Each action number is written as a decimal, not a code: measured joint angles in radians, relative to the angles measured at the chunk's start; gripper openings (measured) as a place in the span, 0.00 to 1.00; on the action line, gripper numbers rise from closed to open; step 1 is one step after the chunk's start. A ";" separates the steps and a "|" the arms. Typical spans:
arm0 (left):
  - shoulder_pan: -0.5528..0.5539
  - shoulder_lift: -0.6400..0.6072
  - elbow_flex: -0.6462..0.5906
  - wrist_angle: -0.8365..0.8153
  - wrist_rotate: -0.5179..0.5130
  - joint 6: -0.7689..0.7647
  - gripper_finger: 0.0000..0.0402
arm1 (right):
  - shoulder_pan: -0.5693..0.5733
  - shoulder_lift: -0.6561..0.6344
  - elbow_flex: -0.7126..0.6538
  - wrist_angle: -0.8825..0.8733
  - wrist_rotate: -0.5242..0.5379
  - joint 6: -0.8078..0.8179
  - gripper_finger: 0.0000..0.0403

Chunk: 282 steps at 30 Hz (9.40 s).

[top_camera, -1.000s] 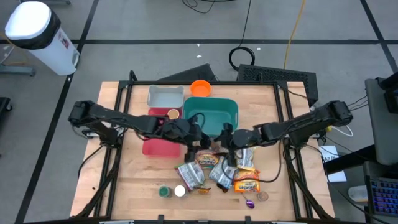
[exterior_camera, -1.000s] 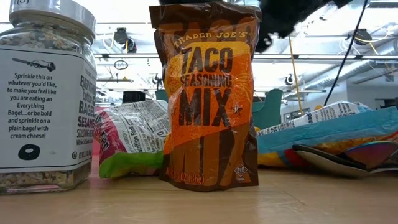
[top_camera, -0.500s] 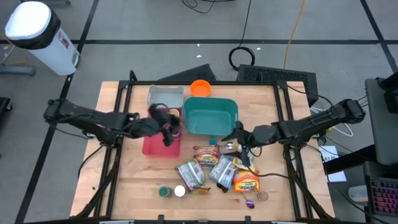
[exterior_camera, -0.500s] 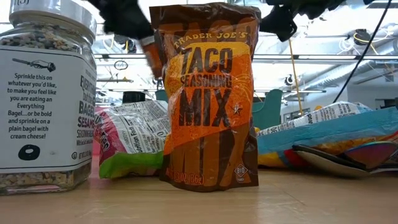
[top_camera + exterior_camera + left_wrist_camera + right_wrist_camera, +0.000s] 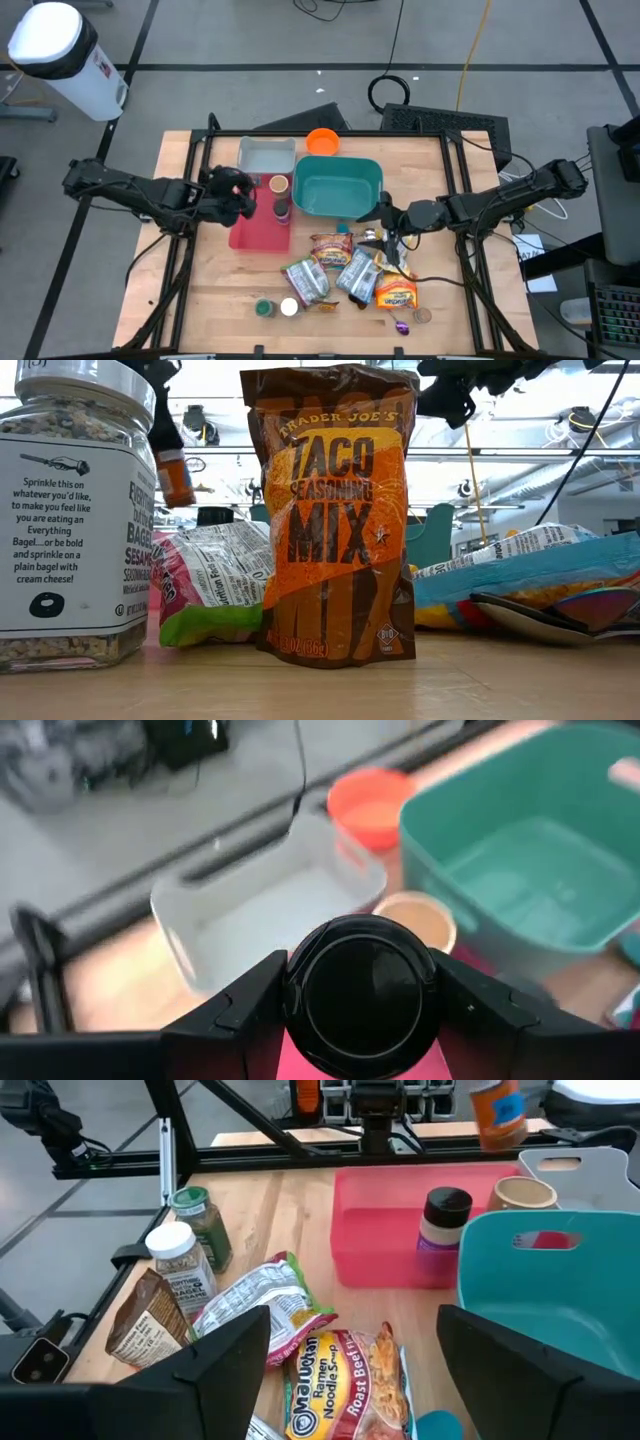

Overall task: Pick & Place Food Item
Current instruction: Put the orange spice bottle into the red bin, then put the blue patterned spoon into the gray bin

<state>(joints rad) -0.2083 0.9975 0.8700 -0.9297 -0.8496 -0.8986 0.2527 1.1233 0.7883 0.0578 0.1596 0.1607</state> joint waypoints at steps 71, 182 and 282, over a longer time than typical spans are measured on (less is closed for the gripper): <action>0.051 0.388 0.014 0.396 0.844 0.542 0.87 | 0.011 0.001 -0.027 0.035 -0.004 -0.020 0.69; 0.043 0.194 0.055 0.589 0.664 0.684 0.86 | -0.239 0.146 -0.354 0.095 -0.298 0.264 0.00; 0.006 0.571 0.055 1.620 0.615 0.900 0.09 | 0.053 -0.094 -0.352 0.504 0.208 -0.016 0.00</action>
<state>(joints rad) -0.2028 1.5681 0.9253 0.6903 -0.2343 0.0014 0.3057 1.0290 0.4366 0.5615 0.3675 0.1448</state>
